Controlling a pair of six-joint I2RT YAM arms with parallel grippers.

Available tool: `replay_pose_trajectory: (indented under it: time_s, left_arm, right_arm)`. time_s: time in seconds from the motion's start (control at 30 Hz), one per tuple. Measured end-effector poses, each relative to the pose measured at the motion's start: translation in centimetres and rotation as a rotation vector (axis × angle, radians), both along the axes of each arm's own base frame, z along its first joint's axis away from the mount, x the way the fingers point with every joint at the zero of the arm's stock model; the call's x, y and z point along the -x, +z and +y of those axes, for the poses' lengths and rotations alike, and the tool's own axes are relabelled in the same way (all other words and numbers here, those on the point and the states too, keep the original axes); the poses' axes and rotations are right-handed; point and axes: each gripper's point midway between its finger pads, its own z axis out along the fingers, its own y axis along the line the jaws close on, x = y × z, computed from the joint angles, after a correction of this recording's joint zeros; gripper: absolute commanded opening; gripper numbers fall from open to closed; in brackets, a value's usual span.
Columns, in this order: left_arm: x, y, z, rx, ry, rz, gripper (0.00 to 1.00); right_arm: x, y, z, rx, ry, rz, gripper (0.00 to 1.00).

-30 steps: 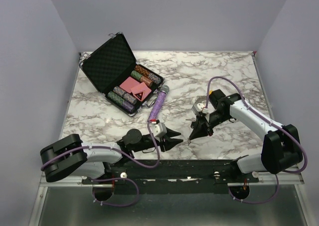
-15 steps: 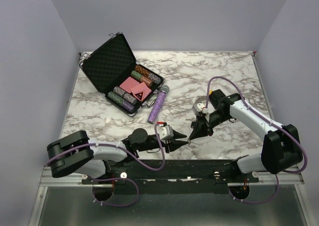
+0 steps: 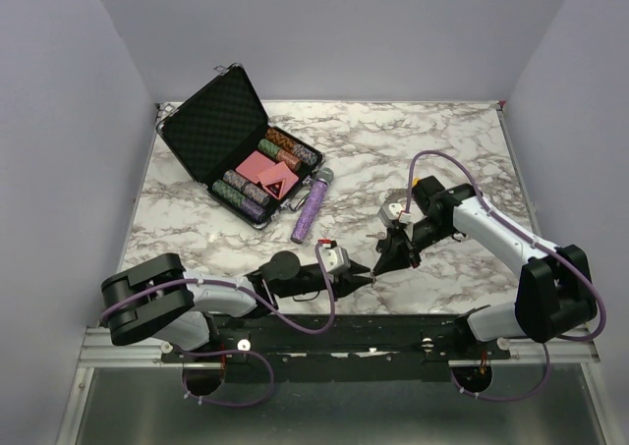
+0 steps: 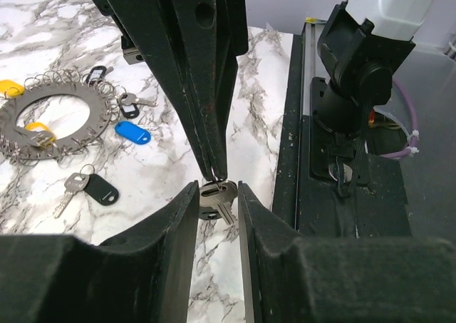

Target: Put the keys on the keyring

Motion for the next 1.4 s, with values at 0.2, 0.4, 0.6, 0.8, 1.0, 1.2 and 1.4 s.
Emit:
replay_pose_trajectory:
  time_s: [0.2,0.4,0.6,0.8,1.0,1.2,1.4]
  left_arm:
    - [-0.01,-0.13,-0.18,-0.004,0.000,0.002,0.30]
    - [0.08,-0.46,-0.32,-0.012,-0.003,0.006,0.26]
    - [0.04,-0.30,-0.42,-0.009,-0.003,0.004,0.25]
    - [0.03,-0.28,-0.43,-0.008,-0.003,0.005,0.16]
    - [0.00,-0.36,-0.46,-0.010,0.003,0.007,0.00]
    - [-0.16,-0.48,-0.44,-0.013,0.017,0.012,0.00]
    - [-0.46,-0.53,-0.27,-0.010,0.040,0.007,0.00]
  right_arm:
    - [0.00,0.01,0.01,0.000,0.000,0.000,0.03]
    - [0.00,0.01,0.01,-0.001,0.000,0.001,0.03]
    - [0.01,0.01,0.01,0.000,0.000,0.001,0.03]
    - [0.01,0.01,0.01,0.000,0.000,0.001,0.03]
    - [0.04,-0.03,-0.01,0.000,0.000,0.002,0.04]
    - [0.07,-0.07,-0.02,0.001,0.000,0.004,0.09]
    - [0.08,-0.03,0.01,-0.002,0.000,0.004,0.25]
